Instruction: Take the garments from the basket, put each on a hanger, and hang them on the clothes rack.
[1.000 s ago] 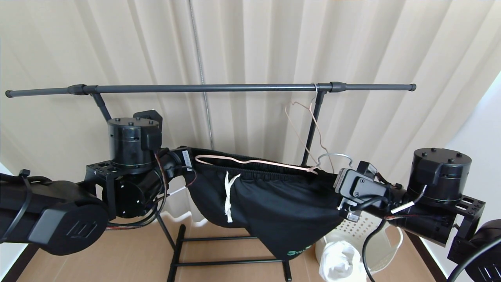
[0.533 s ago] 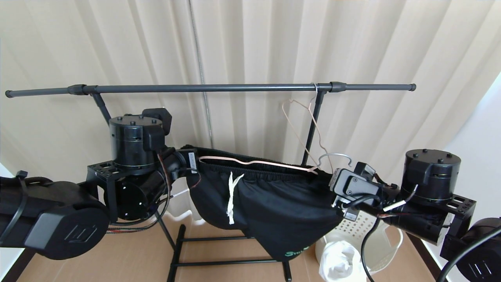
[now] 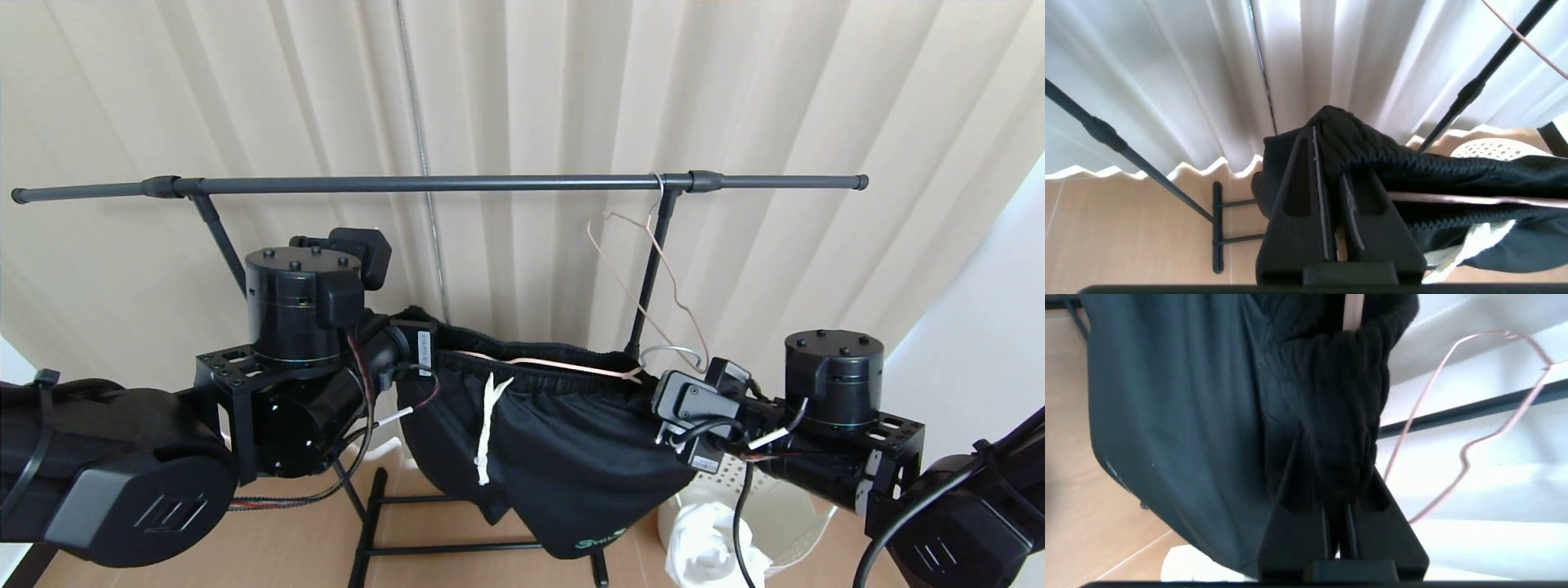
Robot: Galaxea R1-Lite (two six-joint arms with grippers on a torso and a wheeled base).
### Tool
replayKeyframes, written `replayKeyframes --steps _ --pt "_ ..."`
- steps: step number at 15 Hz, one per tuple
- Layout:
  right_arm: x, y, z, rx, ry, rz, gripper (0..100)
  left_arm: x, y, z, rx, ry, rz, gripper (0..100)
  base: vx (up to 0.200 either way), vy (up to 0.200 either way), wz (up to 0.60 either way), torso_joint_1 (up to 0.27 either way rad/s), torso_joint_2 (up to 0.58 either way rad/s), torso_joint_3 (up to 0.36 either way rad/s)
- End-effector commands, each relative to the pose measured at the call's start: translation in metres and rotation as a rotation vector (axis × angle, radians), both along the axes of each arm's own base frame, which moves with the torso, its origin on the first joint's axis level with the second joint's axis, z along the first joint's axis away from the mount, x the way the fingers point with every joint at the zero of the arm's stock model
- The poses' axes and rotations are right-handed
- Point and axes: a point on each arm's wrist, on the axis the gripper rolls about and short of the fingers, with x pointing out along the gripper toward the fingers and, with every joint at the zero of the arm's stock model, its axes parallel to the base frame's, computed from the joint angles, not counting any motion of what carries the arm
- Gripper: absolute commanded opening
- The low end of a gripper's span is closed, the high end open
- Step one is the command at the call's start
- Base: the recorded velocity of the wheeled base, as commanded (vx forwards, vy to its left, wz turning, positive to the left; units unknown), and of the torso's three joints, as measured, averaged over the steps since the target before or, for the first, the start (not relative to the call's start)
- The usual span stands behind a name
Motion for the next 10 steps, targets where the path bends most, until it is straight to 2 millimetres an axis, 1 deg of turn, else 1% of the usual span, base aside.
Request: replayKeyframes --steps 1,2,4,5,7,8,10 --pt "0.005 0.004 -0.009 -0.014 0.022 0.002 0 -0.004 -0.003 0.004 0.002 -0.012 -0.015 0 0.000 0.000 0.00 0.000 0.00 0.000" --pt "0.009 0.007 -0.012 -0.015 0.023 -0.010 0 -0.008 -0.007 0.006 0.027 -0.019 -0.033 0 0.000 0.000 0.00 0.000 0.00 0.000" --pt "0.011 0.012 -0.007 0.020 0.014 -0.032 0 -0.011 -0.011 0.006 0.070 -0.029 -0.019 0 0.000 0.000 0.00 0.000 0.00 0.000" --pt "0.010 0.019 -0.001 0.088 0.026 -0.043 0 -0.011 -0.012 0.007 0.086 -0.033 -0.022 0 0.000 0.000 0.00 0.000 0.00 0.000" --pt "0.008 0.026 0.012 0.201 0.035 -0.062 0 -0.011 -0.012 0.007 0.103 -0.034 -0.026 0 0.000 0.000 0.00 0.000 0.00 0.000" --pt "0.004 0.029 0.019 0.231 0.031 -0.053 0 -0.010 -0.013 0.005 0.113 -0.024 -0.027 0 0.000 0.000 0.00 0.000 0.00 0.000" --pt "-0.002 0.036 0.025 0.255 0.021 -0.025 0 -0.010 -0.013 0.003 0.133 0.001 -0.030 0 0.000 0.000 0.00 0.000 0.00 0.000"
